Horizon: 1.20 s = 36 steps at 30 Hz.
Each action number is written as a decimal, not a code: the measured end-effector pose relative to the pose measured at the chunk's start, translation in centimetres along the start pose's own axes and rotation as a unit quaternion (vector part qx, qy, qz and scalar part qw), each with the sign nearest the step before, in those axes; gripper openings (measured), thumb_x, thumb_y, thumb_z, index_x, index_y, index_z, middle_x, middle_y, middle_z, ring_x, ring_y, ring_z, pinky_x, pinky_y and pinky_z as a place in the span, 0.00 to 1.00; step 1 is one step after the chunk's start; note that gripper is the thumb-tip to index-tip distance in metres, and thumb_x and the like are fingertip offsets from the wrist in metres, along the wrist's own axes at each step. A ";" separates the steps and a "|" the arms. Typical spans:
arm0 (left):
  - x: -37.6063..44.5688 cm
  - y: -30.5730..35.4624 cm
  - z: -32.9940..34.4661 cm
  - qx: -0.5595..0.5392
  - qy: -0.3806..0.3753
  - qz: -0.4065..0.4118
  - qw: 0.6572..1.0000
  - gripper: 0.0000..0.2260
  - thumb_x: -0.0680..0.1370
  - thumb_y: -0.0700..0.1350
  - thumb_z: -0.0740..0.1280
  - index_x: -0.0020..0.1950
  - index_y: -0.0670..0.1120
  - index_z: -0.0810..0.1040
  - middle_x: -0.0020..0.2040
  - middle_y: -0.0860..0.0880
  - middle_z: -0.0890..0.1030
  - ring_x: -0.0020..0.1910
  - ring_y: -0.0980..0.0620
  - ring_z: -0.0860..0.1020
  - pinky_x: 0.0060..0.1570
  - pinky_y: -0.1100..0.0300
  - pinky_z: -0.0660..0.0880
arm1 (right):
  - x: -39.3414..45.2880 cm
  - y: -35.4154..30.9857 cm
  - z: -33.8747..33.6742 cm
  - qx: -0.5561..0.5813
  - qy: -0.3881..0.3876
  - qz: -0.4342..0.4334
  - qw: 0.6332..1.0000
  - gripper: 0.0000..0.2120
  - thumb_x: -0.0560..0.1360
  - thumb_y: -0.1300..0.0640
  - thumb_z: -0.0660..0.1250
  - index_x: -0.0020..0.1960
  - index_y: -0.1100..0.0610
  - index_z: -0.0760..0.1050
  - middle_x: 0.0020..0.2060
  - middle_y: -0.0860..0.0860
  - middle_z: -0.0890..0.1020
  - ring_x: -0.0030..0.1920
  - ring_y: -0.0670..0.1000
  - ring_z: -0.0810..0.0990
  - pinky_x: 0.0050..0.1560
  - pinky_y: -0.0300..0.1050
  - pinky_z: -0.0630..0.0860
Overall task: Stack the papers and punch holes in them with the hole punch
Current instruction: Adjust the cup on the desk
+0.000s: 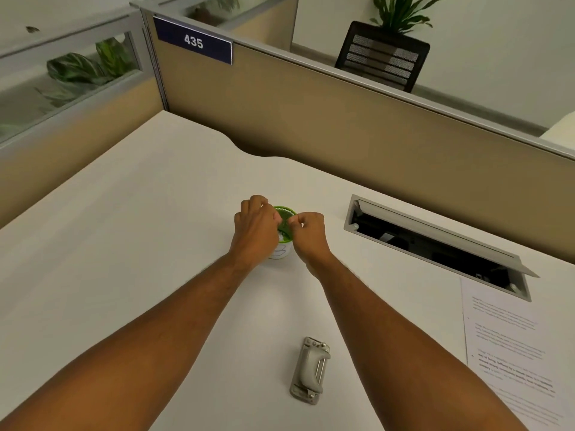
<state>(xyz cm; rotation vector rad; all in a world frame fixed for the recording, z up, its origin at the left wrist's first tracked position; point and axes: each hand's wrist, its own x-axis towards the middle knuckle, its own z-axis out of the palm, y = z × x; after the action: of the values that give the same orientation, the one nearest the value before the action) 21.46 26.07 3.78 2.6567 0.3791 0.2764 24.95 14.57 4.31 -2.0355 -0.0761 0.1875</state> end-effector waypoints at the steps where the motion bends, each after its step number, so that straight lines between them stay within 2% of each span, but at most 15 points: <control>1: 0.0 0.0 -0.1 -0.002 -0.001 0.000 1.000 0.03 0.76 0.42 0.69 0.49 0.46 0.79 0.67 0.43 0.73 0.65 0.44 0.70 0.59 0.52 0.71 | 0.1 0.0 0.0 -0.002 -0.002 0.000 1.000 0.17 0.78 0.68 0.61 0.30 0.68 0.71 0.31 0.53 0.68 0.34 0.49 0.68 0.35 0.45 0.66; 3: 0.1 -0.1 -0.1 -0.008 0.000 0.000 1.000 0.02 0.76 0.42 0.69 0.48 0.46 0.79 0.67 0.43 0.73 0.65 0.43 0.70 0.59 0.51 0.71 | 0.1 0.0 0.0 0.003 -0.007 -0.006 1.000 0.16 0.78 0.68 0.60 0.32 0.66 0.70 0.34 0.56 0.68 0.35 0.50 0.68 0.35 0.45 0.66; 5: 0.2 -0.2 -0.2 -0.016 -0.003 -0.001 1.000 0.04 0.76 0.41 0.68 0.50 0.45 0.79 0.67 0.43 0.73 0.65 0.43 0.69 0.60 0.51 0.70 | 0.0 0.0 0.0 0.007 -0.009 -0.013 1.000 0.16 0.78 0.69 0.60 0.32 0.62 0.68 0.35 0.56 0.69 0.34 0.49 0.67 0.34 0.41 0.65; 8: 0.1 -0.4 -0.4 -0.033 -0.007 -0.001 0.999 0.07 0.74 0.39 0.69 0.52 0.46 0.79 0.66 0.43 0.73 0.65 0.44 0.69 0.59 0.51 0.69 | -0.2 0.2 -0.1 0.006 -0.005 -0.019 1.000 0.16 0.79 0.69 0.61 0.33 0.61 0.72 0.36 0.54 0.72 0.36 0.48 0.71 0.36 0.39 0.68; 11: -0.1 -0.6 -0.6 -0.039 -0.005 -0.003 0.999 0.08 0.73 0.38 0.69 0.51 0.47 0.78 0.63 0.44 0.74 0.63 0.44 0.70 0.58 0.52 0.69 | -0.5 0.2 -0.1 0.002 0.000 -0.027 1.000 0.14 0.79 0.68 0.63 0.37 0.56 0.75 0.41 0.44 0.72 0.43 0.45 0.75 0.46 0.38 0.75; 14: 0.0 -0.5 -0.6 -0.030 -0.004 -0.004 1.000 0.07 0.75 0.40 0.69 0.52 0.46 0.78 0.62 0.44 0.74 0.62 0.45 0.71 0.58 0.52 0.70 | -0.7 0.3 0.0 -0.006 0.006 -0.036 0.999 0.16 0.76 0.69 0.67 0.36 0.50 0.74 0.44 0.42 0.70 0.51 0.49 0.74 0.56 0.47 0.77; 17: 0.0 -0.5 -0.5 -0.018 -0.005 0.001 1.000 0.08 0.76 0.43 0.69 0.54 0.44 0.79 0.64 0.43 0.74 0.63 0.45 0.70 0.58 0.52 0.71 | -0.7 0.3 0.2 -0.010 0.013 -0.036 0.999 0.19 0.75 0.68 0.69 0.35 0.46 0.71 0.43 0.40 0.69 0.49 0.48 0.73 0.56 0.49 0.77; 21: -0.1 -0.5 -0.3 -0.016 -0.007 0.008 1.000 0.08 0.75 0.42 0.71 0.53 0.45 0.79 0.65 0.43 0.74 0.64 0.44 0.70 0.59 0.51 0.71 | -0.6 0.4 0.3 -0.019 0.014 -0.035 0.999 0.18 0.74 0.62 0.73 0.35 0.45 0.71 0.46 0.46 0.71 0.52 0.49 0.73 0.53 0.45 0.74; 24: -0.2 -0.7 -0.2 -0.016 -0.008 0.010 1.000 0.10 0.74 0.43 0.73 0.54 0.46 0.79 0.65 0.43 0.74 0.64 0.44 0.71 0.59 0.50 0.72 | -0.6 0.4 0.3 -0.036 0.015 -0.042 0.998 0.18 0.74 0.59 0.74 0.34 0.44 0.71 0.47 0.46 0.72 0.53 0.48 0.73 0.52 0.44 0.72; 27: -0.3 -0.8 -0.2 -0.022 -0.007 0.013 1.000 0.10 0.74 0.43 0.74 0.54 0.46 0.79 0.65 0.43 0.74 0.64 0.44 0.70 0.59 0.50 0.72 | -0.6 0.4 0.2 -0.051 0.011 -0.040 0.998 0.12 0.75 0.59 0.73 0.36 0.47 0.76 0.53 0.51 0.74 0.57 0.51 0.74 0.58 0.50 0.76; 30: -0.5 -1.0 -0.1 -0.033 0.000 0.020 0.999 0.11 0.74 0.41 0.73 0.56 0.47 0.78 0.65 0.44 0.74 0.64 0.44 0.70 0.59 0.49 0.71 | -0.6 0.4 0.1 -0.057 0.009 -0.032 0.998 0.02 0.75 0.61 0.72 0.46 0.56 0.82 0.57 0.54 0.75 0.60 0.53 0.75 0.62 0.54 0.76; 33: -0.6 -1.0 -0.2 -0.039 0.002 0.025 0.999 0.13 0.75 0.40 0.71 0.59 0.46 0.77 0.65 0.44 0.73 0.65 0.44 0.69 0.60 0.49 0.71 | -0.6 0.5 0.0 -0.066 0.009 -0.037 0.997 0.05 0.75 0.61 0.71 0.51 0.56 0.83 0.59 0.55 0.76 0.61 0.54 0.75 0.64 0.54 0.75; 36: -0.8 -0.9 -0.4 -0.044 0.002 0.030 0.999 0.15 0.75 0.39 0.71 0.61 0.45 0.77 0.66 0.43 0.73 0.66 0.44 0.69 0.61 0.48 0.70 | -0.7 0.5 -0.2 -0.070 0.023 -0.045 0.996 0.04 0.75 0.59 0.71 0.50 0.56 0.83 0.58 0.55 0.77 0.60 0.52 0.75 0.64 0.55 0.74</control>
<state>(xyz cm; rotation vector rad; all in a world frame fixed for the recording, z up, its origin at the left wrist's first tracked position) 20.42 26.74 3.58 2.5849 0.2835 0.3109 24.24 14.11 4.03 -2.1704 -0.1559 0.0816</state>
